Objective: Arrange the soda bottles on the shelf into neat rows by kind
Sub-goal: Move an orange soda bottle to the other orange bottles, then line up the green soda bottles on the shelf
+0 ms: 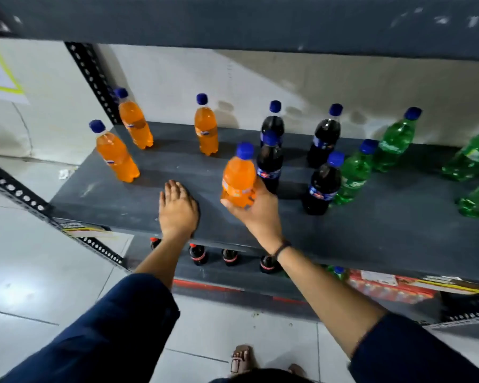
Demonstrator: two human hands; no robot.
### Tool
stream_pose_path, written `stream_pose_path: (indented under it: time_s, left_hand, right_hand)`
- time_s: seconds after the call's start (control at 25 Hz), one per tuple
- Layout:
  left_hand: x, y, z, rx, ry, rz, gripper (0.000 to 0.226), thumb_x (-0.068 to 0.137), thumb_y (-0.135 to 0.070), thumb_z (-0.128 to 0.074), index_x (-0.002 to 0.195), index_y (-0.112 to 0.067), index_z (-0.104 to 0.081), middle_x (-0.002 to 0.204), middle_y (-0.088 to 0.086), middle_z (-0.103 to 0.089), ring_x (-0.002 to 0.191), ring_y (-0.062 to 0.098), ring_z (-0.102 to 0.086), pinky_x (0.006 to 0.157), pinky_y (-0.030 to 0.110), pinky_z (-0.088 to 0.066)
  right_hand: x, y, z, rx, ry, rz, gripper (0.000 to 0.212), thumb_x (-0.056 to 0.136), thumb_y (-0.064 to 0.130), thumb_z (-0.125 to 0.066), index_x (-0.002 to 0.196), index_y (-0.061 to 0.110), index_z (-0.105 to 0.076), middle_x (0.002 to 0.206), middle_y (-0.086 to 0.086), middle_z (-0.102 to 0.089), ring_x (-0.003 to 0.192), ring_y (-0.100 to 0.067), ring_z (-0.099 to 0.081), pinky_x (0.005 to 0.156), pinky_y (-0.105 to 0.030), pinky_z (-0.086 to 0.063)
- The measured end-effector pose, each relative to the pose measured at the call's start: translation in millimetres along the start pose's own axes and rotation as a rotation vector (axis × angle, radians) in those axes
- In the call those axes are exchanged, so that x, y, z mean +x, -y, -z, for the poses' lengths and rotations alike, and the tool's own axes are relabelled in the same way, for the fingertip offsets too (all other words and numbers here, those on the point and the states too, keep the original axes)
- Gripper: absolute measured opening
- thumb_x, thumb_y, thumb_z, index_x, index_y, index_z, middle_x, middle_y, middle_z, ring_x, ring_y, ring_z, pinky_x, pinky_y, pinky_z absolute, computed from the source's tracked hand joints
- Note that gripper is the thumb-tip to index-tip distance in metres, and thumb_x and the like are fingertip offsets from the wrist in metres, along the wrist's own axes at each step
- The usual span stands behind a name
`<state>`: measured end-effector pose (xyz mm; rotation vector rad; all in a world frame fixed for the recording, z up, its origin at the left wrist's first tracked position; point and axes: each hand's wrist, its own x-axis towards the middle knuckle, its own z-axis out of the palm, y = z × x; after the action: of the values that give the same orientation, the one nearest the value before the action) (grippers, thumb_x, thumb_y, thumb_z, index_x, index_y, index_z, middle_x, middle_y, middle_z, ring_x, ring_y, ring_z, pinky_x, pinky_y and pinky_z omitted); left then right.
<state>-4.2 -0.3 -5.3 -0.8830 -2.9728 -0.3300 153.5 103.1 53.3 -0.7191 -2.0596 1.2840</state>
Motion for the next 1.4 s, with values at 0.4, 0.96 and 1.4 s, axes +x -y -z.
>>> stream_pose_path:
  time_s: [0.4,0.96,1.4]
  left_hand:
    - [1.6,-1.8,-2.4,-0.060,0.003,0.008,0.057,0.094,-0.021,-0.025,0.143,0.005,-0.015,0.154,0.022,-0.018,0.145,0.031,-0.009,0.120,0.042,-0.010]
    - [-76.8,-100.0,2.6,-0.160,0.094,-0.225,0.057,0.097,-0.027,-0.025,0.144,0.003,-0.010,0.156,0.023,-0.008,0.146,0.033,-0.002,0.119,0.039,-0.003]
    - [-25.5,-139.4,-25.0,-0.081,0.029,-0.113,0.052,0.094,-0.018,-0.032,0.139,0.007,-0.026,0.151,0.025,-0.026,0.143,0.034,-0.019,0.118,0.046,-0.013]
  right_hand:
    - [71.7,-2.7,-98.1,-0.051,0.131,-0.054,0.053,0.074,0.022,-0.077,0.117,0.005,-0.052,0.114,-0.018,-0.066,0.104,-0.031,-0.063,0.082,-0.028,-0.046]
    - [-78.7,-64.7,112.6,-0.002,-0.615,-0.048,0.026,0.081,0.048,-0.061,0.079,0.022,-0.061,0.068,0.023,-0.065,0.065,0.009,-0.059,0.060,-0.004,-0.043]
    - [36.2,-118.0,184.8,-0.030,-0.075,-0.256,0.084,0.065,0.015,-0.082,0.133,0.010,-0.031,0.127,-0.006,-0.052,0.116,-0.023,-0.053,0.097,-0.024,-0.043]
